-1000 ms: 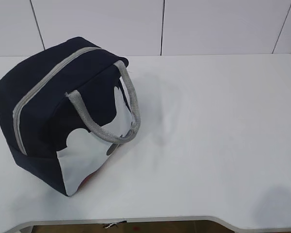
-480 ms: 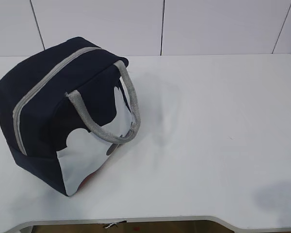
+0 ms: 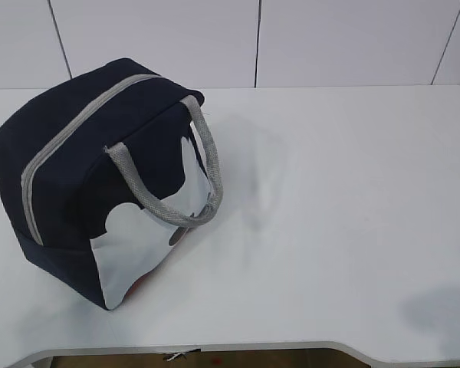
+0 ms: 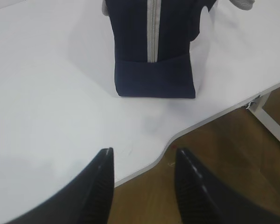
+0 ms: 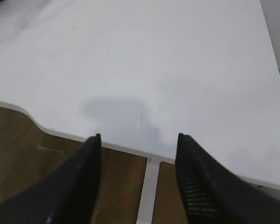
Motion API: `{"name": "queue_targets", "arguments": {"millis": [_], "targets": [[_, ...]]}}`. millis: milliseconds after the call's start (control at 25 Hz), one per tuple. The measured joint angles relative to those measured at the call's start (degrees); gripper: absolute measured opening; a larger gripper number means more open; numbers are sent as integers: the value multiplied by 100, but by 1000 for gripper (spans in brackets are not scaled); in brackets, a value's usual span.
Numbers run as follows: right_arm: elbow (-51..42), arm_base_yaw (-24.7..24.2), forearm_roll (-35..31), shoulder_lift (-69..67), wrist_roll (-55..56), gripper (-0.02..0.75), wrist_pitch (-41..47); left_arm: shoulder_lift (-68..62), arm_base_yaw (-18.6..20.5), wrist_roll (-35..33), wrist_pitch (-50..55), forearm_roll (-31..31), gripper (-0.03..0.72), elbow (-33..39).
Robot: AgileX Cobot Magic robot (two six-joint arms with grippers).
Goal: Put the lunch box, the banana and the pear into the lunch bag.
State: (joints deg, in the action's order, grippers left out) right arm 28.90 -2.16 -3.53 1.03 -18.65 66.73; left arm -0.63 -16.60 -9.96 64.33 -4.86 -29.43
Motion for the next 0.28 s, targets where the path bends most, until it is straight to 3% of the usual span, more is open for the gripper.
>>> {"name": "queue_targets", "arguments": {"millis": [280], "targets": [[0, 0, 0, 0, 0, 428, 0, 0, 0, 0, 0, 0, 326, 0]]}}
